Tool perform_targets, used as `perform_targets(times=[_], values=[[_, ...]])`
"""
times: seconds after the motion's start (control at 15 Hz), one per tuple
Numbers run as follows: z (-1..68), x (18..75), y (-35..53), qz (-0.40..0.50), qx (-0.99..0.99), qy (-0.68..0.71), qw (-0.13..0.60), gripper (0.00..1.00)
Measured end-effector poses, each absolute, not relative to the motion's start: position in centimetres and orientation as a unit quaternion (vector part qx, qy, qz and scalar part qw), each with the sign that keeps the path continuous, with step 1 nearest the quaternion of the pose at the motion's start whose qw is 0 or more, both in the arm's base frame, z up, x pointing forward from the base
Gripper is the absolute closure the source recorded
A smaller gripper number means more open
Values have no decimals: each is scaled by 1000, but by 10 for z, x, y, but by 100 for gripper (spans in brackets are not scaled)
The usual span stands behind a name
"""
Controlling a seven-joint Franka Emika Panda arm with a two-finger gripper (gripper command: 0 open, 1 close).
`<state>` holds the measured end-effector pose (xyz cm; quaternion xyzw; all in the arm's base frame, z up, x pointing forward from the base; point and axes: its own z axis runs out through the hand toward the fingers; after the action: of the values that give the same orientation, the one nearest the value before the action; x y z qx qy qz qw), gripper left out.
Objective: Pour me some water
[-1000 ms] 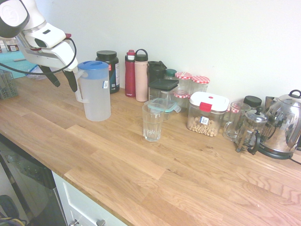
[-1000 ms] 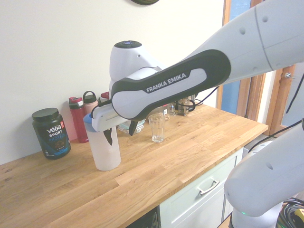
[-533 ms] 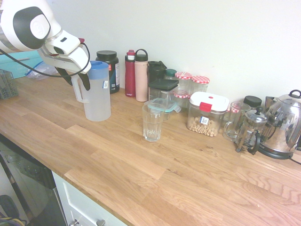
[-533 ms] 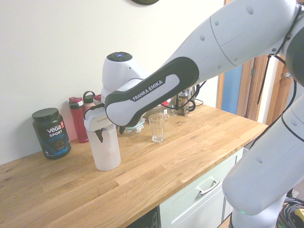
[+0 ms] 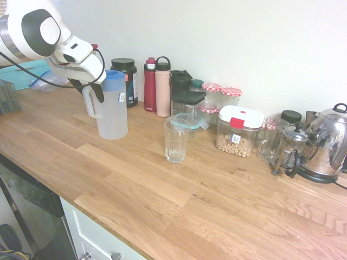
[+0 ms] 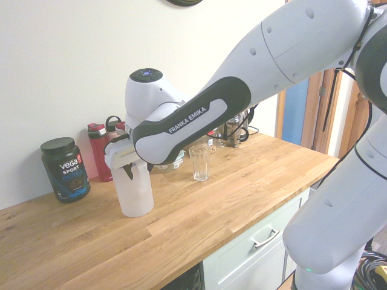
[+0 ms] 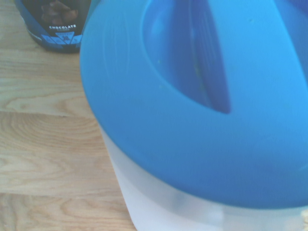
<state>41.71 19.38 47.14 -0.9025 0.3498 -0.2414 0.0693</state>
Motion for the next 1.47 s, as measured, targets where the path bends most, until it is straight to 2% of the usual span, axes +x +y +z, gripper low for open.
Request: perform_targets(times=[1.0,1.47], values=[[472,411,188,-240,-900,356,67,100],[519,322,126,-220,-915,335,57,100]])
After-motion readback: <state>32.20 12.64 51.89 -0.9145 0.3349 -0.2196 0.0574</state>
